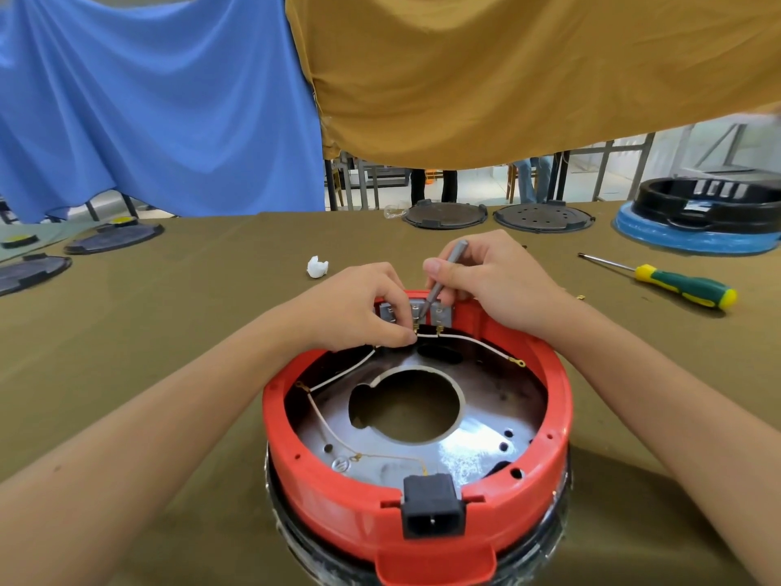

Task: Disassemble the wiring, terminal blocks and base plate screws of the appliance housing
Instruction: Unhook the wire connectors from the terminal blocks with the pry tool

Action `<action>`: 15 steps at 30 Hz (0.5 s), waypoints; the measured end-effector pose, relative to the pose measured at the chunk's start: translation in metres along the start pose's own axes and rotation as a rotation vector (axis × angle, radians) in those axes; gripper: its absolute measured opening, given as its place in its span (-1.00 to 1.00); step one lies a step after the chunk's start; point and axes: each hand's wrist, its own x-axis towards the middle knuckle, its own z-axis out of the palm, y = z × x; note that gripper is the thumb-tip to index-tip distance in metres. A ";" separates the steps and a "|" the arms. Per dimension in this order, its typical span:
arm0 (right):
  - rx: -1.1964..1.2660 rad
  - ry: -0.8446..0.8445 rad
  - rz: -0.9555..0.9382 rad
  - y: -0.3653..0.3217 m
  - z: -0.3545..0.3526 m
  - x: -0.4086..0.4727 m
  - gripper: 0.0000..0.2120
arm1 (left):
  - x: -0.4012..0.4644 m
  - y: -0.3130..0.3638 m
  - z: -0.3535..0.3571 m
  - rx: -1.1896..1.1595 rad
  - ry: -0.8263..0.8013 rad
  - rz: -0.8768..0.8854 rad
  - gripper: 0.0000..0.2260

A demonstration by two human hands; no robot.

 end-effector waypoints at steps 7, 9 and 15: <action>-0.015 0.005 0.001 0.003 0.000 -0.001 -0.76 | 0.000 0.000 0.000 -0.003 -0.010 -0.007 -0.90; -0.005 0.002 0.000 0.003 0.000 -0.001 -0.76 | 0.000 0.000 0.000 -0.001 -0.012 -0.011 -0.91; 0.018 0.001 0.020 0.001 0.000 0.000 -0.76 | 0.000 0.001 0.000 0.008 -0.014 -0.002 -0.89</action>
